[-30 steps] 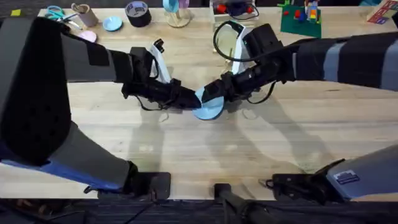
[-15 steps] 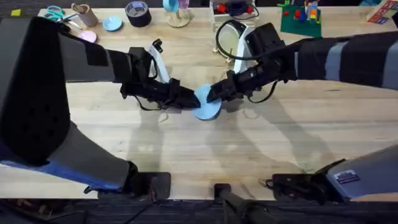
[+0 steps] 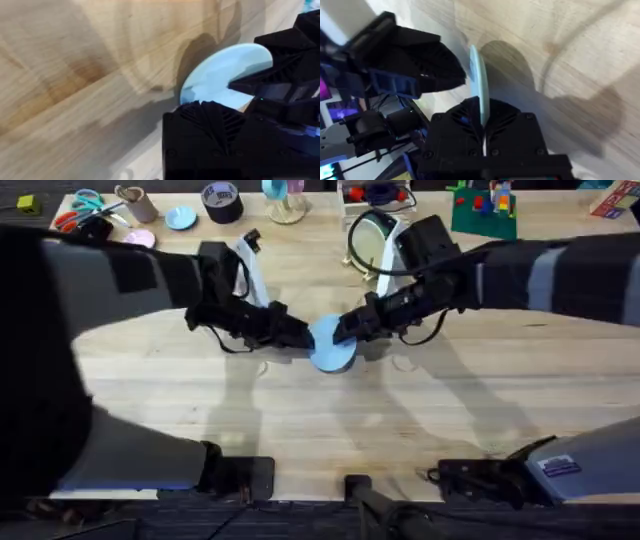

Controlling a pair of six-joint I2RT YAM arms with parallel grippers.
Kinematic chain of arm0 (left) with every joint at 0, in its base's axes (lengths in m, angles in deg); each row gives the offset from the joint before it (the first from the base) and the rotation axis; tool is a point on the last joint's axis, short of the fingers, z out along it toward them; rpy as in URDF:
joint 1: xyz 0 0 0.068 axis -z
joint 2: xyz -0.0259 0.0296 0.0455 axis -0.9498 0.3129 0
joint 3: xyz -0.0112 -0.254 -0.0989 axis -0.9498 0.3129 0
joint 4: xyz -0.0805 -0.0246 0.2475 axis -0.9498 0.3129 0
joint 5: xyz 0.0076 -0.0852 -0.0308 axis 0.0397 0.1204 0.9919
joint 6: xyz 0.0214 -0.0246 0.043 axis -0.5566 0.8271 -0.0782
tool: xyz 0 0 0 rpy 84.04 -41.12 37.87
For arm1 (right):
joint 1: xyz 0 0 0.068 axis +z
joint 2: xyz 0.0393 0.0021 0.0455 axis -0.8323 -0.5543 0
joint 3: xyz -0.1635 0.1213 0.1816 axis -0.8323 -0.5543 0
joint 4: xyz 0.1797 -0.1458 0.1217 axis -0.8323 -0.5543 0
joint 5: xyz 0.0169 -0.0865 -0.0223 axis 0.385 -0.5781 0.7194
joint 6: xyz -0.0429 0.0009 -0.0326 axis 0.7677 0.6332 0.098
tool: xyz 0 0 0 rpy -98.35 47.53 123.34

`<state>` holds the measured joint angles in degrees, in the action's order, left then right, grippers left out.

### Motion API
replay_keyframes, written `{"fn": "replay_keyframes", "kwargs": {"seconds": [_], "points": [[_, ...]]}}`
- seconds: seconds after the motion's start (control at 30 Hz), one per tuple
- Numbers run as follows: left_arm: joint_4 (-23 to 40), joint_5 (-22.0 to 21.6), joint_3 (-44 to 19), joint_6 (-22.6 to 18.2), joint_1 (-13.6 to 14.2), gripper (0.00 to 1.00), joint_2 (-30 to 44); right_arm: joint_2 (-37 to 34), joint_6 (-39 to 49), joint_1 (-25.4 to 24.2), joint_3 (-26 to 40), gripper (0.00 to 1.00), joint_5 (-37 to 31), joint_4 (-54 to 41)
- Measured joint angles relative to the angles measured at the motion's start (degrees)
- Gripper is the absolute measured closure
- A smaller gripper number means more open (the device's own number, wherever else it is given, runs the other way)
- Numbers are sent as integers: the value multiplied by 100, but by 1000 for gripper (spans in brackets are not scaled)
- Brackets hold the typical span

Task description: Pick up the plates from the table one by one and place each into a slot on the dish rack.

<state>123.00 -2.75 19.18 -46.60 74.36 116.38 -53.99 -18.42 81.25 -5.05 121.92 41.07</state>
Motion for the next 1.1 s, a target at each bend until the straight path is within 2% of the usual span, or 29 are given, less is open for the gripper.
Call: {"fn": "replay_keyframes", "kwargs": {"seconds": [0.27, 0.47, 0.5, 0.53, 0.83, 0.93, 1.1], "points": [[152, -455, -238, -61, 0, 962, -1183, 964, 2, -239, -10, 970, -426, -178], [683, -971, -637, -72, 2, 962, -1886, 1615, 52, -272, 21, 970, -904, -626], [1030, -1356, -966, -101, 0, 962, -2237, 1776, 271, -272, 357, 970, -1347, -1321], [1109, -1453, -1062, -138, 1, 962, -2313, 1800, 350, -272, 508, 970, -1465, -1485], [1616, -1985, -1926, -563, 36, 962, -2587, 1835, 1355, -466, 2096, 970, -2403, -3124], [1887, -2269, -2165, -769, 192, 963, -2587, 1839, 1684, -710, 2528, 970, -2537, -3466], [2139, -2780, -2458, -1035, 667, 963, -2587, 1839, 2197, -1096, 3103, 970, -2756, -3973]]}}
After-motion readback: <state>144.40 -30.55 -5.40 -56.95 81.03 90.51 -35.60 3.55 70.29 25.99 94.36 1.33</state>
